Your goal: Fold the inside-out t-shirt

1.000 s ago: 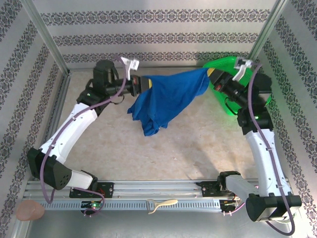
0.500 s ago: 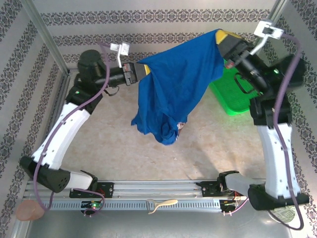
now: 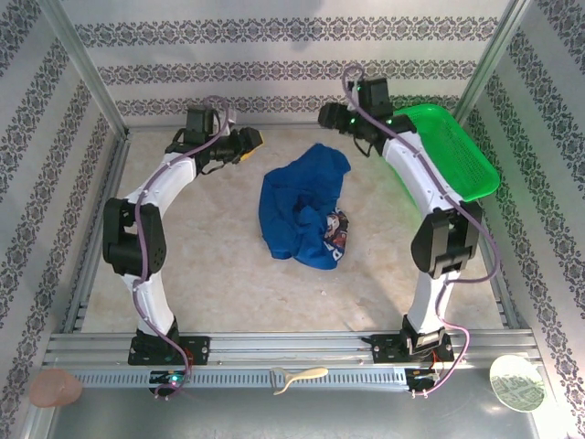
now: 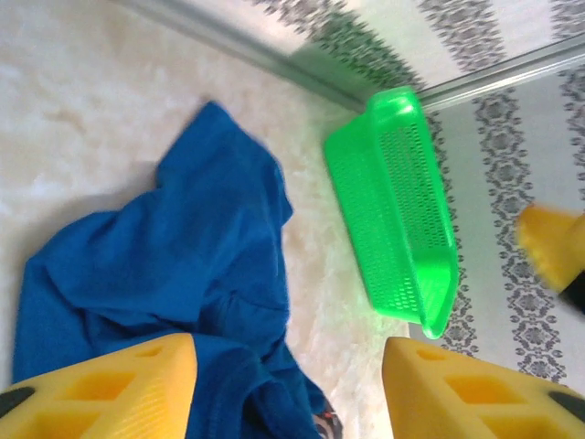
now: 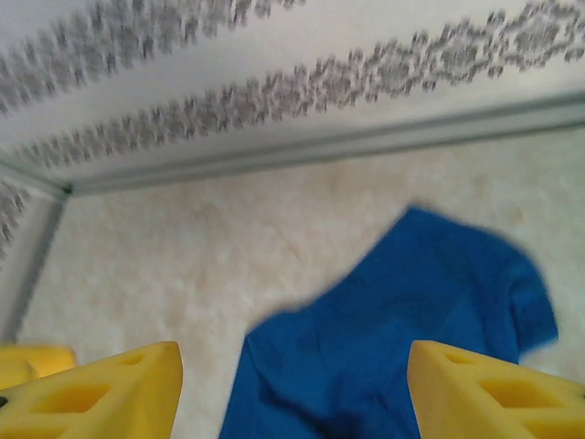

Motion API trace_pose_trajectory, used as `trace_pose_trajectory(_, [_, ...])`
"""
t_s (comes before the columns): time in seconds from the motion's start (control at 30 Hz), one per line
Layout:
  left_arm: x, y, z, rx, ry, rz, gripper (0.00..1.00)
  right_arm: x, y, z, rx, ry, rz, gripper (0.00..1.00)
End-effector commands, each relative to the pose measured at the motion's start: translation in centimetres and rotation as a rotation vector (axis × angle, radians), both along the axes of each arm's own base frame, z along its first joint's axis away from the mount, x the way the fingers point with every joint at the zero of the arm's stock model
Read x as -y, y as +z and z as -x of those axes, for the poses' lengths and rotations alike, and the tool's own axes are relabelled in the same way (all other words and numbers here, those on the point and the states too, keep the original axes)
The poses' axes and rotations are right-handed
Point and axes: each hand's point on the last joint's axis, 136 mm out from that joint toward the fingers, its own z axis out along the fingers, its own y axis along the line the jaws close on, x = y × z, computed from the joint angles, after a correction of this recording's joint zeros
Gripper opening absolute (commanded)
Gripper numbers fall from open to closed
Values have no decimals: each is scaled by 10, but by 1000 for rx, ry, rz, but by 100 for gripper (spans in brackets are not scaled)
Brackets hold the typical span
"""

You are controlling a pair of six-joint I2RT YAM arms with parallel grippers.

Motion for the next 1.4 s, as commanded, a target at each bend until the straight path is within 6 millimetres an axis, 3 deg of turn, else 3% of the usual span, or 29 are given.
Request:
trace_pose_trajectory(0.0, [-2, 33, 35, 98, -40, -84, 58, -13, 17, 68, 64, 46, 103, 67])
trace_pose_trajectory(0.17, [-6, -21, 94, -8, -46, -166, 61, -47, -67, 144, -25, 187, 201, 67])
trace_pose_trajectory(0.27, [-2, -60, 132, -109, -53, -191, 61, -58, -95, 181, -31, 286, 339, 67])
trace_pose_trajectory(0.37, [4, -86, 165, -142, -44, -224, 61, -59, -109, 203, -18, 350, 489, 67])
trace_pose_trajectory(0.5, [-1, -98, 182, -160, 20, -205, 62, -57, -119, 214, -9, 404, 653, 67])
trace_pose_trajectory(0.73, [-8, -90, 184, -135, 55, -213, 64, -53, -147, 211, -61, 440, 752, 61])
trace_pose_trajectory(0.8, [-8, -90, 184, -136, 53, -211, 65, -50, -155, 208, -81, 436, 772, 49])
trace_pose_trajectory(0.83, [-7, -91, 184, -138, 49, -211, 65, -47, -157, 205, -92, 431, 779, 36])
trace_pose_trajectory(0.93, [-1, -96, 186, -144, 26, -205, 65, -47, -147, 199, -92, 425, 747, 0])
trace_pose_trajectory(1.03, [14, -103, 188, -148, -14, -211, 65, -52, -120, 198, -65, 439, 644, 0])
trace_pose_trajectory(1.17, [49, -118, 187, -153, -76, -212, 65, -60, -80, 202, -40, 468, 436, 0])
trace_pose_trajectory(1.27, [72, -132, 179, -154, -99, -222, 66, -63, -59, 206, -36, 486, 310, 0])
trace_pose_trajectory(1.37, [82, -148, 161, -153, -76, -260, 66, -65, -40, 212, -33, 506, 174, 0])
